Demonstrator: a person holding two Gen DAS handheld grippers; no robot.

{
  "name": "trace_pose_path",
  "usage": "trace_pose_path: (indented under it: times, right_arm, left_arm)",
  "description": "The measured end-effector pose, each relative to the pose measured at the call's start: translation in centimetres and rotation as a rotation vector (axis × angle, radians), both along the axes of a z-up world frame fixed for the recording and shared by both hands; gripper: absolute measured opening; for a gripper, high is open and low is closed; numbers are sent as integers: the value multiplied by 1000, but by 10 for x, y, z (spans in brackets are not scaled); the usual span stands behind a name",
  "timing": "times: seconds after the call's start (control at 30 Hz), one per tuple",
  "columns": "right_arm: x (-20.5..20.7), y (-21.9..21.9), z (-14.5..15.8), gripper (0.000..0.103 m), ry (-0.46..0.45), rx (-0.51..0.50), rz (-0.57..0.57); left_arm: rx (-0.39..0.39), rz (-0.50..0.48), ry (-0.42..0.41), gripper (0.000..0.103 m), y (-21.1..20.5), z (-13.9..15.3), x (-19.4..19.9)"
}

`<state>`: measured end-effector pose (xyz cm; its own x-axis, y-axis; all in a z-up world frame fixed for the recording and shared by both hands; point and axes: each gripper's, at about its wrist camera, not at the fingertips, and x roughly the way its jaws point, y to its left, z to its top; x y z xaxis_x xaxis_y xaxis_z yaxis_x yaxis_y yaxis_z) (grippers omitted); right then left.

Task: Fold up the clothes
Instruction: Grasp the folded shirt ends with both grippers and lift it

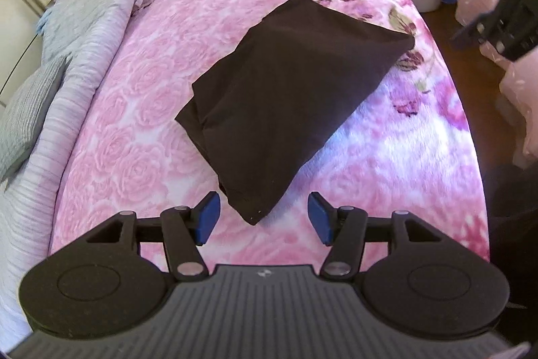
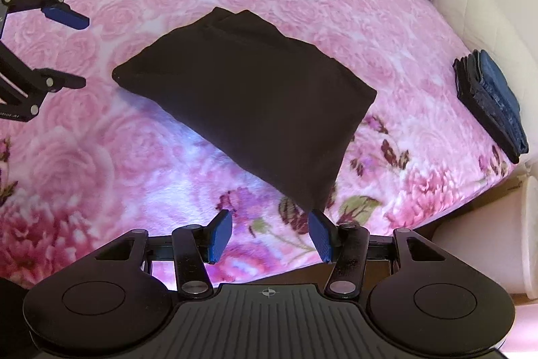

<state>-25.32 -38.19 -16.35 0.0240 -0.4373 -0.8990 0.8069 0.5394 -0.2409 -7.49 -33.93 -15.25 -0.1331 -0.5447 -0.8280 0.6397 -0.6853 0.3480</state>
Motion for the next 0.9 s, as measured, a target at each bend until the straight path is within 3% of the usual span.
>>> trace_pose_path:
  times: [0.23,0.33,0.53,0.77,0.9]
  right_arm:
    - [-4,0,1,53,-7,-2,-13]
    - [-8,-1,-2,53,-6,4,-19]
    - [-17,-2,-14,53,18,2,13]
    - [-11,4,-72,54,190,-116,282]
    - [-7,-4,-107,59,244,-205,387]
  left_arm:
    - [60,-9,-31,55,-2,-12,-5]
    - [43,-31,-64,65,2,-18,-12]
    - [-1,-124,-116,67,6,-37,-28]
    - [-134,-265,-192,69,-6,-88,-56]
    - [-182,-272,-198,68,-25,-117,-66]
